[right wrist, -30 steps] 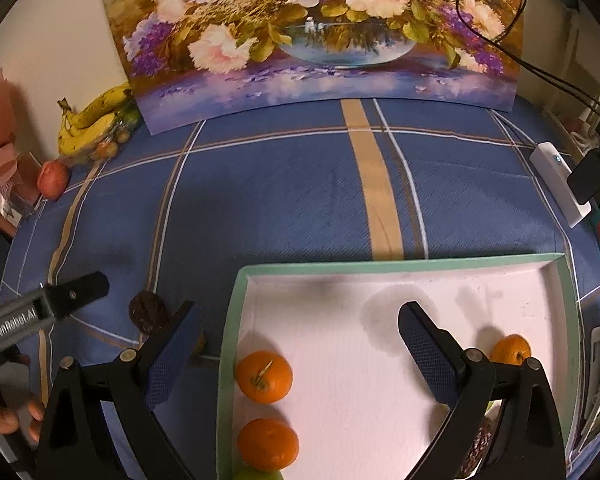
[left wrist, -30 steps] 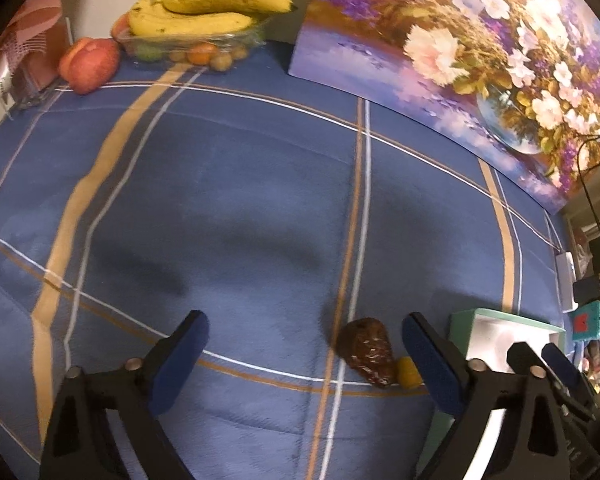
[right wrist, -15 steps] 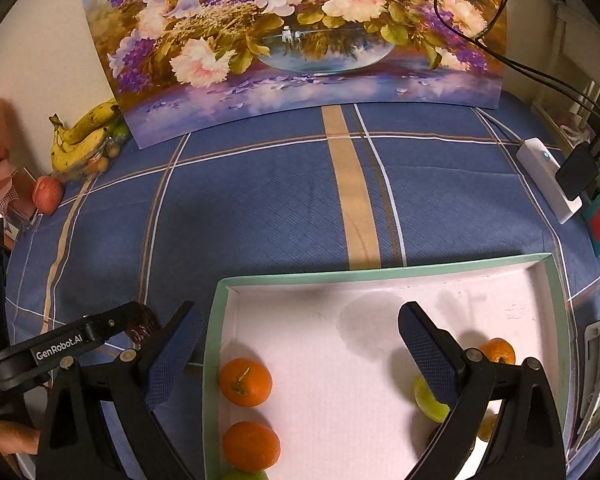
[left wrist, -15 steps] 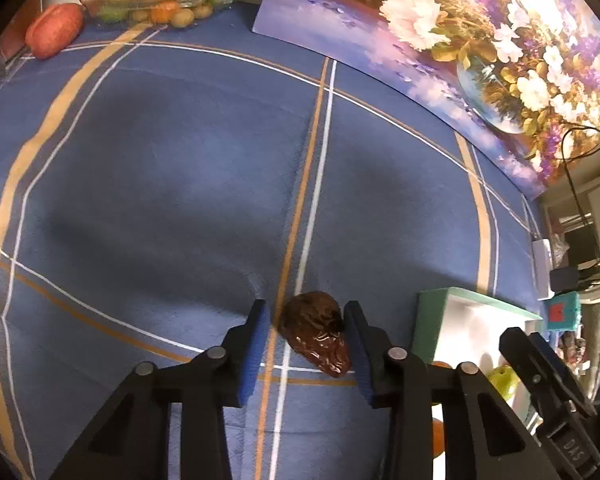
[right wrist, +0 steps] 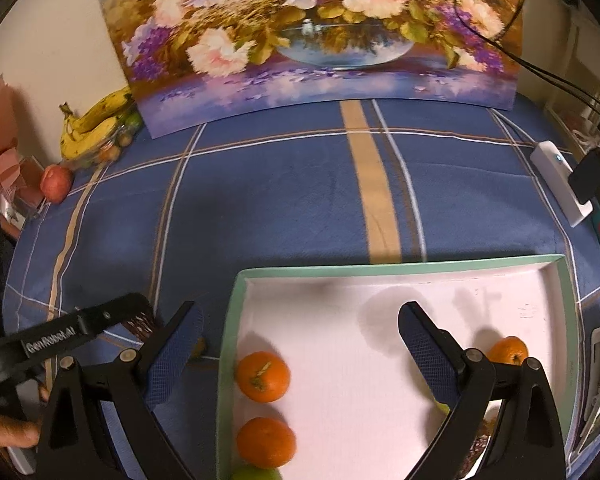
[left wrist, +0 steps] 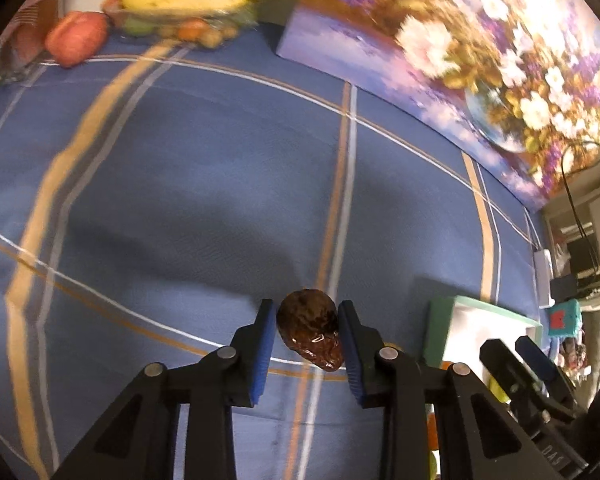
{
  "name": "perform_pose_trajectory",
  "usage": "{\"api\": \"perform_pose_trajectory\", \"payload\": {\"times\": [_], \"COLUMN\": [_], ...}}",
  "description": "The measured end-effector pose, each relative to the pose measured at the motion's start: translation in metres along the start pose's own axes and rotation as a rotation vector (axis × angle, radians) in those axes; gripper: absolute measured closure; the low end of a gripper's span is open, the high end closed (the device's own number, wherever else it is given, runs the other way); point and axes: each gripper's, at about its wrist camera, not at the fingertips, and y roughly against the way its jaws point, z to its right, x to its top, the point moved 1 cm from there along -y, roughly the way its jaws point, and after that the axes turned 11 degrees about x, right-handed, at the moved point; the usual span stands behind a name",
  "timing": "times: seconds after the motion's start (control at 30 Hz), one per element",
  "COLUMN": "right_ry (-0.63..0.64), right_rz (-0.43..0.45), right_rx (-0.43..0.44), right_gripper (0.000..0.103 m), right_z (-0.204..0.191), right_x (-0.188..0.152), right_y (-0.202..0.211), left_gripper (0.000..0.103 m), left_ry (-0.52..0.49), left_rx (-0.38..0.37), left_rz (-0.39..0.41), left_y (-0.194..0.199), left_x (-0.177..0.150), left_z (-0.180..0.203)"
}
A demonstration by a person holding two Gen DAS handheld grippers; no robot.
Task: Organize fruits
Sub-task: 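Grasp the small tan fruit on the cloth with the right tool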
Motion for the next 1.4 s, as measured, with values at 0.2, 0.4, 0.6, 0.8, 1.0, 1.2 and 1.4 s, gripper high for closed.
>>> {"api": "perform_pose_trajectory", "payload": {"times": [0.2,0.4,0.6,0.8,1.0,1.2,1.4], "right_ry": [0.087,0.167,0.214,0.204,0.187,0.182,0.186], "right_rz": [-0.019,-0.05,-0.091,-0.136,-0.173,-0.172,-0.129], "right_rx": [0.053,0.119,0.134,0.102,0.068,0.086,0.097], "right_gripper": [0.005,0.018,0.042,0.055,0.072,0.076,0.076], "right_z": [-0.034,-0.071,-0.09,-0.087,-0.077,-0.076,-0.076], "right_x": [-0.004,-0.011,-0.02,-0.026,-0.031,-0.031,-0.026], "right_y": [-0.008,-0.019,-0.032,-0.051,-0.067,-0.066,-0.043], "left_gripper": [0.07,0.07,0.07,0.07,0.07,0.07,0.07], "left_ry": [0.05,0.089,0.101,0.1,0.096,0.09,0.077], "left_rx": [0.047,0.063,0.058,0.049,0.042,0.04,0.042], "left_rz": [0.052,0.079,0.069,0.056,0.044,0.056,0.079], "left_y": [0.021,0.032,0.03,0.025,0.019,0.023,0.037], "left_x": [0.007,0.009,0.008,0.007,0.007,0.008,0.004], "left_z": [-0.034,-0.057,-0.067,-0.067,-0.066,-0.064,-0.059]}}
